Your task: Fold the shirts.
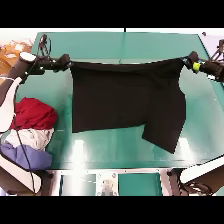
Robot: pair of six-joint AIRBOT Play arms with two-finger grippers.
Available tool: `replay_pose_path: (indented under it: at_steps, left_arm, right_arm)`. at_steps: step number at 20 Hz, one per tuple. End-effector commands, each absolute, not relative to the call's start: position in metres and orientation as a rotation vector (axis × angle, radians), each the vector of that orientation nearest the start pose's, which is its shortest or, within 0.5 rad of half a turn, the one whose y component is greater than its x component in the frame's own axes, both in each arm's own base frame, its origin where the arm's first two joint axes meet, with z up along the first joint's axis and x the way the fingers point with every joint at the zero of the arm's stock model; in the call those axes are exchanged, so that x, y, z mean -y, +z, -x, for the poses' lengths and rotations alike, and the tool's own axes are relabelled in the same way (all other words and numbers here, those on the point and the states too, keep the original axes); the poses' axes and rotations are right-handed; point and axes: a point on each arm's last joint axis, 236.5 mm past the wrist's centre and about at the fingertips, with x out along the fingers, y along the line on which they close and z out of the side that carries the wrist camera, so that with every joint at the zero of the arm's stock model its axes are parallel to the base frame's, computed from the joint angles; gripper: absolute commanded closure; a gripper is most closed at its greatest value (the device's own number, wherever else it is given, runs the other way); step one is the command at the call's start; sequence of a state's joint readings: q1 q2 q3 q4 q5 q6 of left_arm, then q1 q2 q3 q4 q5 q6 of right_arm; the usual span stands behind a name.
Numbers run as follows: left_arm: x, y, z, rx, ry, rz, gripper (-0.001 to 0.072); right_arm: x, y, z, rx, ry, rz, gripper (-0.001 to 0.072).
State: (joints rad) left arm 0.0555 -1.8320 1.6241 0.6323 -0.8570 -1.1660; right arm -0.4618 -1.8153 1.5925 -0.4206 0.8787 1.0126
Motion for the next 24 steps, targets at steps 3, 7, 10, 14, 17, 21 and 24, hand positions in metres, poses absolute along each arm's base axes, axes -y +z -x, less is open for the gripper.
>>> replay_pose_path:
  at_steps: [3, 7, 10, 14, 17, 21, 24]
  left_arm:
    - [0.096, -0.05, -0.532, -1.137, -0.371, 0.482, 0.068]
    - [0.115, -0.087, -0.512, -1.227, -0.383, 0.465, 0.0679]
    - [0.129, -0.09, -0.516, -1.204, -0.394, 0.44, 0.0679]
    - [0.136, -0.09, -0.496, -1.289, -0.437, 0.431, 0.0675]
    - [0.126, -0.074, -0.467, -1.451, -0.437, 0.383, 0.0154]
    - [0.099, -0.041, -0.432, -1.636, -0.453, 0.377, 0.0678]
    - [0.096, -0.024, -0.416, -1.65, -0.462, 0.367, 0.068]
  right_arm:
    - [0.13, -0.033, -0.502, -0.983, 0.175, -0.749, 0.0704]
    - [0.121, -0.075, -0.476, -1.059, 0.166, -0.77, 0.0703]
    - [0.117, -0.084, -0.471, -1.074, 0.164, -0.775, 0.0703]
    - [0.115, -0.077, -0.469, -1.082, 0.19, -0.778, 0.0583]
    - [0.137, -0.058, -0.448, -1.182, 0.17, -0.778, 0.0319]
    - [0.169, -0.039, -0.395, -1.306, 0.079, -0.801, 0.0648]
    - [0.175, -0.018, -0.358, -1.277, 0.001, -0.812, 0.0701]
